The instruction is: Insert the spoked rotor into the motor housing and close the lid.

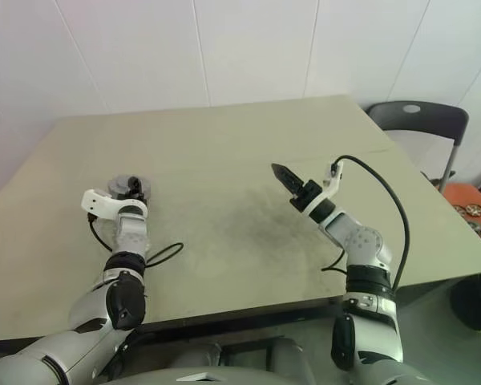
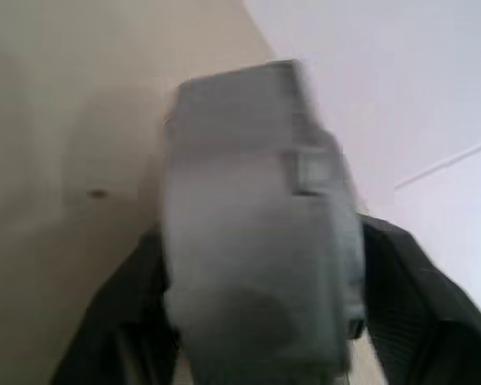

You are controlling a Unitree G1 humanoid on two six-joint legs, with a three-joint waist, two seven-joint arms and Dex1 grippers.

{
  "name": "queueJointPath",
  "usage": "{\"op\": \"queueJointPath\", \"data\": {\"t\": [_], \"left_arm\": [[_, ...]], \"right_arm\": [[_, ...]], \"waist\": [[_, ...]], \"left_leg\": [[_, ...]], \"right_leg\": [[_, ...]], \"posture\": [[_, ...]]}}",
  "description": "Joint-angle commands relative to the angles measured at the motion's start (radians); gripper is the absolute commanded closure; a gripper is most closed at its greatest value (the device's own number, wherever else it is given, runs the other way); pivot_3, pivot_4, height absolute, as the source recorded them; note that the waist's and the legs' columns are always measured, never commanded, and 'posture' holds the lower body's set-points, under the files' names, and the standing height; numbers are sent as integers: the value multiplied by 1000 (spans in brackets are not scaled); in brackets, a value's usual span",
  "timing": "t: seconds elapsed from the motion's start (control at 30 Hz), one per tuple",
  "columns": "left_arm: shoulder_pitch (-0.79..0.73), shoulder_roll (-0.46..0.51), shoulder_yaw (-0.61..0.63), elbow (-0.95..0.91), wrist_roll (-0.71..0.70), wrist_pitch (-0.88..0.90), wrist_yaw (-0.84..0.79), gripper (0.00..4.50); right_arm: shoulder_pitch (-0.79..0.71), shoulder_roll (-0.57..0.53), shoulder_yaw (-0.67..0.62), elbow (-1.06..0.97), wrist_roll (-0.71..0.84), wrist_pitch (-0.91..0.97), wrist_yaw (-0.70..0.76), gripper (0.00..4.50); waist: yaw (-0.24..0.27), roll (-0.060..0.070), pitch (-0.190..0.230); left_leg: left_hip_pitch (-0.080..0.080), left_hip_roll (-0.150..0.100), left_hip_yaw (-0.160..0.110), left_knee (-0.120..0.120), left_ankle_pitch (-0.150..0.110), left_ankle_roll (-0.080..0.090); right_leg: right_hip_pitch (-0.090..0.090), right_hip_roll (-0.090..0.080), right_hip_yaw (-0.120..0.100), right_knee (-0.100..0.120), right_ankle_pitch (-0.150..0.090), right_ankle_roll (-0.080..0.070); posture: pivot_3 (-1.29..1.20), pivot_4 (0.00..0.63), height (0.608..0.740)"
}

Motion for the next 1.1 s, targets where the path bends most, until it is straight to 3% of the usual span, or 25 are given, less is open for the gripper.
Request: {"op": "queueJointPath", "data": {"t": [0.03,0.13,0.4,0.6,0.67,0.83,0.97,1.1], "left_arm": [[1,35,-4,-2,54,-62,80,111],[6,49,-25,5,113,-93,182,50],[23,80,-77,26,259,-133,403,50],[30,94,-141,4,356,-161,432,50],[30,92,-173,-20,375,-183,361,50],[53,68,-271,-161,330,-215,-46,50],[127,68,-380,-320,288,-135,-367,50],[221,95,-471,-471,260,-26,-575,50]], "right_arm": [[-23,-5,-3,-3,-9,-22,22,570],[-24,-5,-2,7,-19,-28,27,570],[-20,-8,0,19,-41,-33,44,570],[-16,-14,7,17,-54,-33,58,570],[-13,-19,14,12,-70,-47,65,570],[55,-59,83,-122,-147,-109,112,570],[136,-135,166,-251,-254,-187,152,570],[154,-194,179,-287,-320,-262,150,570]], "waist": [[-3,-1,0],[-7,-1,0],[5,-2,-1],[6,-2,-2],[9,-3,-2],[14,-3,-2],[18,-3,-2],[14,-3,-2]], "left_leg": [[2,0,0,0,0,0],[13,0,1,-4,0,0],[13,0,0,-3,0,0],[13,0,0,-3,0,0],[13,0,-1,-3,0,0],[11,0,-1,-3,-1,0],[9,0,0,-4,-1,1],[11,0,0,-4,-2,1]], "right_leg": [[2,0,1,0,0,0],[10,2,3,-2,0,0],[11,3,3,-1,0,0],[11,3,2,-1,0,0],[11,3,2,-2,0,0],[11,2,1,-3,0,0],[10,1,2,-6,0,0],[11,2,2,-5,0,0]], "posture": [[0,0,740],[0,0,740],[0,0,740],[0,0,740],[0,0,740],[0,0,740],[0,0,740],[0,0,740]]}}
